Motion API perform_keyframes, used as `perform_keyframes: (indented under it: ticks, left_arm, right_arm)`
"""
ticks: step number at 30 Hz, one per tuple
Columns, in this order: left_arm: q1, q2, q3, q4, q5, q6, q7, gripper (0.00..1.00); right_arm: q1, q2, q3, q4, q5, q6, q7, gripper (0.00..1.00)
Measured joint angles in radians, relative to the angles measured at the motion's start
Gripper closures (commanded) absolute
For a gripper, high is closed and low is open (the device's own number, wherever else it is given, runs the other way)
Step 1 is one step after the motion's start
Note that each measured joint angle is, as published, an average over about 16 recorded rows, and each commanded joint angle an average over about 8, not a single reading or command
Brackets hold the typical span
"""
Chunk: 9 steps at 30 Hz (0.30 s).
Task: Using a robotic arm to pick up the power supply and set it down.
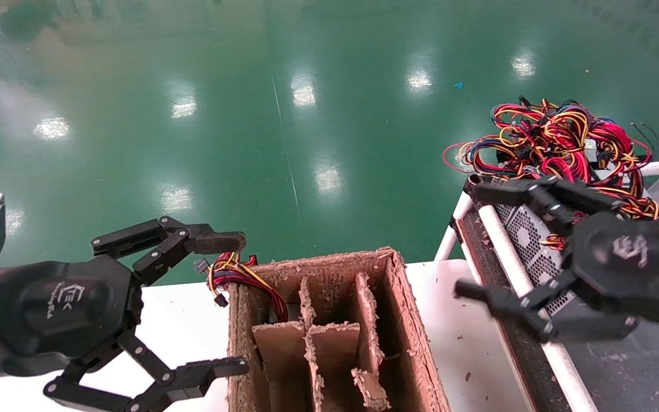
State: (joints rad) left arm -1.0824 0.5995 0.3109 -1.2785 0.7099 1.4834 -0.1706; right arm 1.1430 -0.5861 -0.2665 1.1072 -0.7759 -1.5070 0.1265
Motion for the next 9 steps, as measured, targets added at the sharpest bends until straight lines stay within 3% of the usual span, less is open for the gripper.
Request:
perform_keyframes:
  ticks: [9]
  left_arm:
    - [0.000,0.000,0.000,0.000,0.000,0.000,0.000,0.00]
  right_arm:
    - [-0.042,-0.015,-0.008,0.109,0.028,0.007,0.038,0.00]
